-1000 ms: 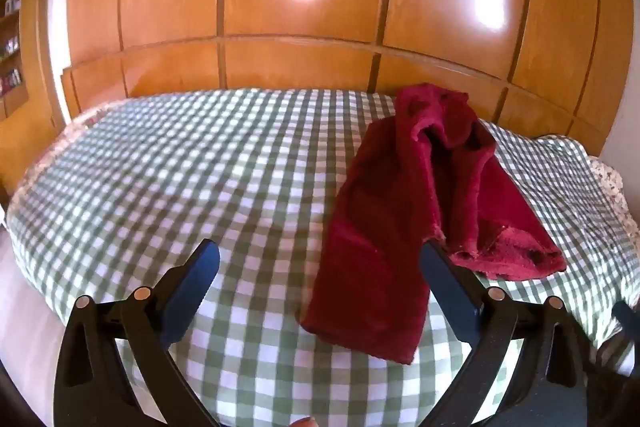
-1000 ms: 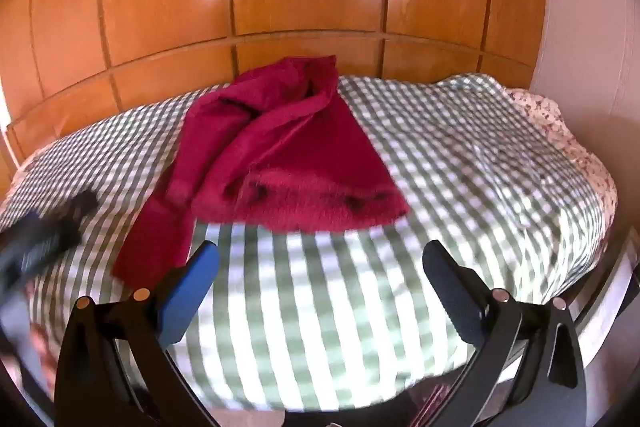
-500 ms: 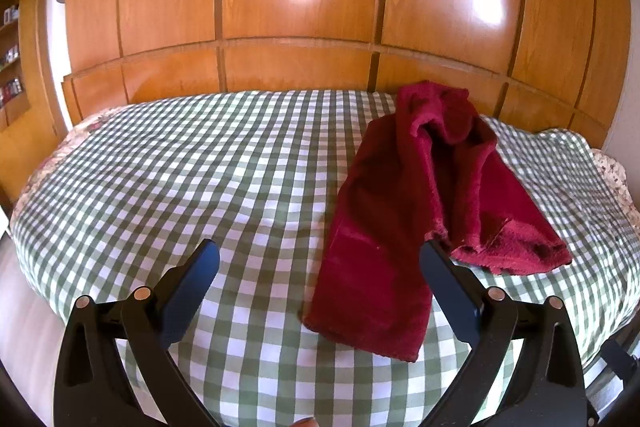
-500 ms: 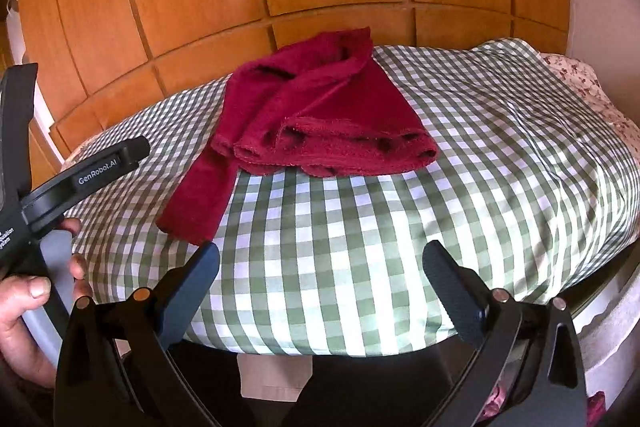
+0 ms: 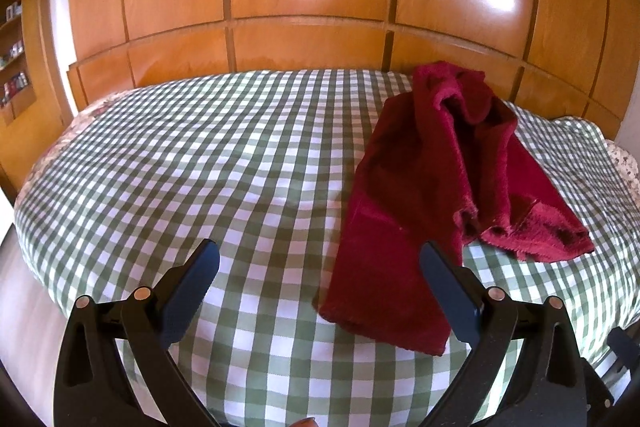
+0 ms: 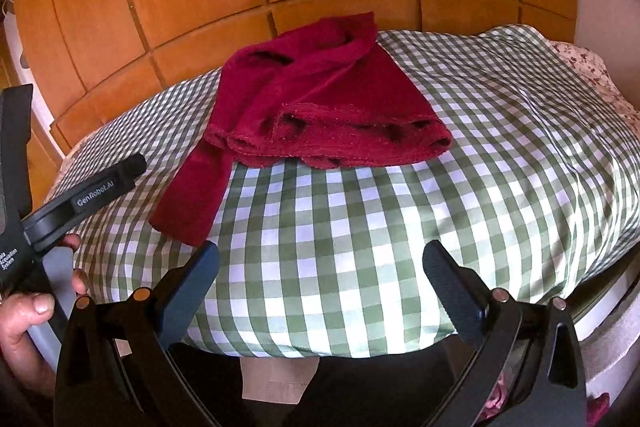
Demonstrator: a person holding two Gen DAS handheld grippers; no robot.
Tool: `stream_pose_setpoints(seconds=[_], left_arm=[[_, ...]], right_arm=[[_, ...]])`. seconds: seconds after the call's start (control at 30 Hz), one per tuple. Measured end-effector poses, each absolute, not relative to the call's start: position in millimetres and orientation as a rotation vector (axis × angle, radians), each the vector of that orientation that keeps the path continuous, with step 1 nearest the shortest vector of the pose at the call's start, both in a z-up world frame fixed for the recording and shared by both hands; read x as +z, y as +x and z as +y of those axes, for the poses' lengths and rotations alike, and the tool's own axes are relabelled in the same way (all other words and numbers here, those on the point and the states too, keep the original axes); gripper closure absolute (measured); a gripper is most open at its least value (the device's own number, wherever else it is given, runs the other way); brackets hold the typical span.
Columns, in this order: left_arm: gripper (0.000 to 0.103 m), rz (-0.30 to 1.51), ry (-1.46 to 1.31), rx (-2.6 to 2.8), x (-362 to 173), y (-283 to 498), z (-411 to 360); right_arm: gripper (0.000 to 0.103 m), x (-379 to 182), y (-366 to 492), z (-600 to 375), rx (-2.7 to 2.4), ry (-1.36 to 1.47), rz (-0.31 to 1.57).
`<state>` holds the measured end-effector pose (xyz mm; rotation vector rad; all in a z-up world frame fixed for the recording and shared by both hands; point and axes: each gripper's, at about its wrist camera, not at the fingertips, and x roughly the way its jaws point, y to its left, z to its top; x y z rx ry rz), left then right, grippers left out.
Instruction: Fold small clothes
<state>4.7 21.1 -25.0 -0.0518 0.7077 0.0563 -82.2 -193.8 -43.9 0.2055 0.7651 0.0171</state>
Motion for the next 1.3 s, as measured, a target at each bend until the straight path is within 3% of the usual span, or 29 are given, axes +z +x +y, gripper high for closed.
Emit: stream_pose_setpoints(seconds=[0.2,0.53,0.9,1.23,1.27,1.3], left_arm=[[0.004,0.722,-0.030,0.051,-32,4,18],[0.004,0.780,-0.040,0.062,-51,12,22],[0.004,0.821,-0.105,0.075,-69,22,44],[0.004,0.846,-0.085,0.028,-77,24,49],[0.004,0.848,-0.080,0.016,-77,25,48],[0.004,0.853,-0.078,0.002,-79,26,45]], right_arm=[[0.006,-43,-79,-194,0.036,0.201,0.751],[0.041,-33,-63,-193,0.073,0.137,0.724],[0.046,7,34,-161,0.207,0.141,0.645],[0.053,-21,156,-116,0.179,0.057,0.766],[0.056,-27,163,-114,0.185,0.054,0.794],[0.078,-33,169,-113,0.208,0.053,0.833]])
